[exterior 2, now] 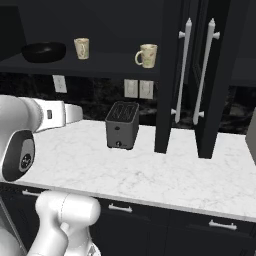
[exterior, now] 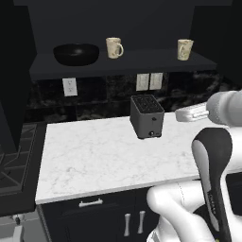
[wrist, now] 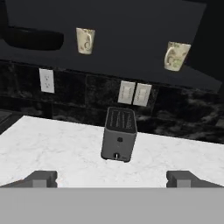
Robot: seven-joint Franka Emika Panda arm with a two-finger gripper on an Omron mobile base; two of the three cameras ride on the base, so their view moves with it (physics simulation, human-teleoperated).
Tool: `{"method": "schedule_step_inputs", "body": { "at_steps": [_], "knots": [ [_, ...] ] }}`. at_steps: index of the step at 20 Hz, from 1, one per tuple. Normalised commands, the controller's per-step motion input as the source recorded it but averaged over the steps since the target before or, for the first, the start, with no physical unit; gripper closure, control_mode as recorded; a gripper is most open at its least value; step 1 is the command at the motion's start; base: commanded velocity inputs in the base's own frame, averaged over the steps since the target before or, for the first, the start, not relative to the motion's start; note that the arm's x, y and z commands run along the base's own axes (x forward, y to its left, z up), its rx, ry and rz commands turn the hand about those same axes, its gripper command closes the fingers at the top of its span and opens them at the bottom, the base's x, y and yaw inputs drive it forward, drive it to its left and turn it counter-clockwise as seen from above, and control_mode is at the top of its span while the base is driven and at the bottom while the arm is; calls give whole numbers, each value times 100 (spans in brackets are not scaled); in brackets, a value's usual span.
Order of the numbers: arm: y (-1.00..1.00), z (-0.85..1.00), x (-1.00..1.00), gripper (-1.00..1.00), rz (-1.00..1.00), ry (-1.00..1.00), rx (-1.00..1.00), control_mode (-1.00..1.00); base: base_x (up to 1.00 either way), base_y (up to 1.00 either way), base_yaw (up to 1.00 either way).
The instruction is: Gather all objects into one cabinet and sort the glasses and bowls to opposite sides.
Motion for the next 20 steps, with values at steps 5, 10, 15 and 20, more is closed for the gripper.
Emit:
{"method": "schedule_step_inputs", "body": {
  "at_steps": [5, 10, 15, 20],
  "knots": [
    [0, 0, -31, -100, 3, -3, 0, -100, 0, 0, 0],
    [1, 25, -46, -100, 0, -22, 1, -100, 0, 0, 0],
    [3, 0, -3, -100, 0, -1, 0, -100, 0, 0, 0],
    [0, 0, 1, -100, 0, 0, 4, 100, 0, -1, -7]
  ]
}}
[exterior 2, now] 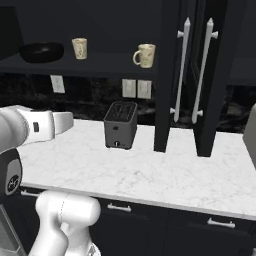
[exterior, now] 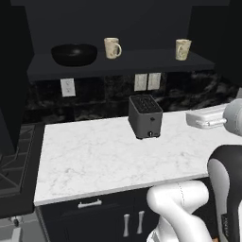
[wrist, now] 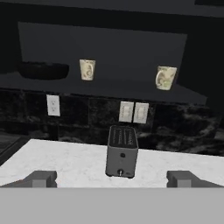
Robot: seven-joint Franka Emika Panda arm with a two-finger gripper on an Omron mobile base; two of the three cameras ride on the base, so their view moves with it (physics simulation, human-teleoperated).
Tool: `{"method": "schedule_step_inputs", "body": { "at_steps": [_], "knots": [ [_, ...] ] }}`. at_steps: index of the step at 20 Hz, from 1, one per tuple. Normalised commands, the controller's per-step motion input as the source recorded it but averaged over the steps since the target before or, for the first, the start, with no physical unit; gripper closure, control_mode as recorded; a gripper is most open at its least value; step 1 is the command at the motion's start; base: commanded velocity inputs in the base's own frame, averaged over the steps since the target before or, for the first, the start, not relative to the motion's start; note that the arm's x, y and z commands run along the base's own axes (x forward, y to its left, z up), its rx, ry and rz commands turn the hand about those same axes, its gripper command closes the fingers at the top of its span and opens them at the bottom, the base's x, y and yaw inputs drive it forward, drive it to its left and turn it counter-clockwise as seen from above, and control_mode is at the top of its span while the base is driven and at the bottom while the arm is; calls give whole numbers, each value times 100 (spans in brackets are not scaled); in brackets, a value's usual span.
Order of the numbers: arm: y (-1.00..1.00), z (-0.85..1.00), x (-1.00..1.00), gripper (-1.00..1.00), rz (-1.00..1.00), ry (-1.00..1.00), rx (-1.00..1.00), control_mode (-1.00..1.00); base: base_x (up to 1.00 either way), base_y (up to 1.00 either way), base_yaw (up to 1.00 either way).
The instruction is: Gather all objects into one cabinet and sort the glasses and bowls to opposite sides.
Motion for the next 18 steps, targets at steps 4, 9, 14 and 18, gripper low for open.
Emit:
{"method": "schedule_step_inputs", "body": {
  "at_steps": [4, 9, 14, 18],
  "knots": [
    [0, 0, 0, -100, 0, 0, 0, 100, -18, 0, -37],
    [0, 0, 0, -100, 0, 0, 0, 100, -31, 0, -44],
    [0, 0, 0, -100, 0, 0, 0, 100, -51, 6, -49],
    [0, 0, 0, -100, 0, 0, 0, 100, -62, 6, -52]
  ]
}}
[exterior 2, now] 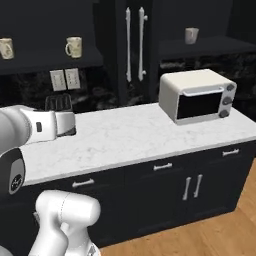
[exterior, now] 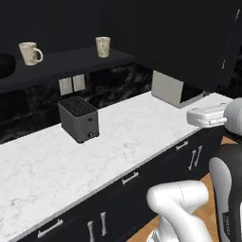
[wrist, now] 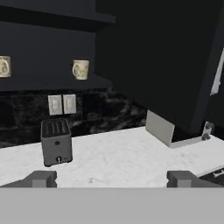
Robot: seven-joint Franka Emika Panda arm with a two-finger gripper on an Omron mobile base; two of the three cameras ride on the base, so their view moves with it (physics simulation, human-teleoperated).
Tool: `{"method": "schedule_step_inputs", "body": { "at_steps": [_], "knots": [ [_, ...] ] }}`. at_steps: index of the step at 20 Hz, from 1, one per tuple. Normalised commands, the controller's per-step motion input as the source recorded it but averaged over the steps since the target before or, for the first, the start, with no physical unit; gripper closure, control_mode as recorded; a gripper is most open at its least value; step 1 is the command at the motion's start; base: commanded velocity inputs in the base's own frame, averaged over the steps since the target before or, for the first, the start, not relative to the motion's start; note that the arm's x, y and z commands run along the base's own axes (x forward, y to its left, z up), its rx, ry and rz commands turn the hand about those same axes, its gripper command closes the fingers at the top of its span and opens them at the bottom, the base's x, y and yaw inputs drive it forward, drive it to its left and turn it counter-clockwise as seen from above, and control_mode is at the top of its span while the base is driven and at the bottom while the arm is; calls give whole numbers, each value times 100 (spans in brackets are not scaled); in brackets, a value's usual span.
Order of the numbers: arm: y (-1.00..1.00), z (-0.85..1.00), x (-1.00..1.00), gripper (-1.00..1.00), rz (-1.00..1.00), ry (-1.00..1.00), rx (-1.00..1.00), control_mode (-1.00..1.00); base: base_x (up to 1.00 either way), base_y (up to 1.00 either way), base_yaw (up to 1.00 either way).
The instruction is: Gather all objects into one cabinet and sort the glasses and bowls to opposite sides.
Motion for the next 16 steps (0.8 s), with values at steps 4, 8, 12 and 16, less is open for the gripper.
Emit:
{"method": "schedule_step_inputs", "body": {
  "at_steps": [4, 8, 12, 16],
  "knots": [
    [0, 0, 0, -100, 0, 0, 0, 100, -47, 0, -55],
    [0, 0, 0, -100, 0, 0, 0, 100, -37, 0, -53],
    [0, 0, 0, -100, 0, 0, 0, 100, -10, -11, -59],
    [0, 0, 0, -100, 0, 0, 0, 100, 13, -41, -60]
  ]
}}
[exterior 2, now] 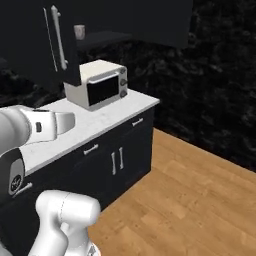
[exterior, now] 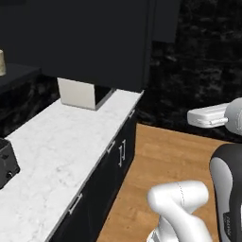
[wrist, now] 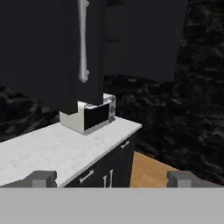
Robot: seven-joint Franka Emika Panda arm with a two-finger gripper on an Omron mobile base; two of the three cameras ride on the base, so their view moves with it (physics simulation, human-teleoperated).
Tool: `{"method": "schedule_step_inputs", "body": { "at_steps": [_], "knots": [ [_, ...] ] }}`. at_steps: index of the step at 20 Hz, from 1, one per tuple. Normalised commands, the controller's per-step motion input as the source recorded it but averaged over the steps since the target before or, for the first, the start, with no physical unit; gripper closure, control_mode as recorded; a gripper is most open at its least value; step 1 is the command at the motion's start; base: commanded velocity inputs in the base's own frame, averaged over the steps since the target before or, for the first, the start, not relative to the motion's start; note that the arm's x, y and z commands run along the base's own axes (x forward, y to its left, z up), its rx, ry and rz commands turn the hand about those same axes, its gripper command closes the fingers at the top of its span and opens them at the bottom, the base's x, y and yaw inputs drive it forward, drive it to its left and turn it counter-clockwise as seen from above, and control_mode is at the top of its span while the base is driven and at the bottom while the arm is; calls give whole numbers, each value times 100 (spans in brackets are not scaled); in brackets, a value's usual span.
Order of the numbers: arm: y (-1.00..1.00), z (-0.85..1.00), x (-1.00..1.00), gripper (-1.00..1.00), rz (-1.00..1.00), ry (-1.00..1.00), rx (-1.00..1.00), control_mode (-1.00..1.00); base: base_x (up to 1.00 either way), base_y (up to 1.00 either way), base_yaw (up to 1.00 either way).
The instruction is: Gather all objects into one cabinet and sort the glasses and bowls to opposite sides.
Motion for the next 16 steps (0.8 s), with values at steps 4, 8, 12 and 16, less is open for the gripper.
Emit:
{"method": "schedule_step_inputs", "body": {
  "at_steps": [4, 8, 12, 16],
  "knots": [
    [0, 0, 0, -100, 0, 0, 0, 100, 45, -46, -63],
    [0, 0, 0, -100, 0, 0, 0, 100, 95, -26, -42],
    [0, 0, 0, -100, 0, 0, 0, 100, 100, -29, -7],
    [0, 0, 0, -100, 0, 0, 0, 100, 100, -16, 12]
  ]
}}
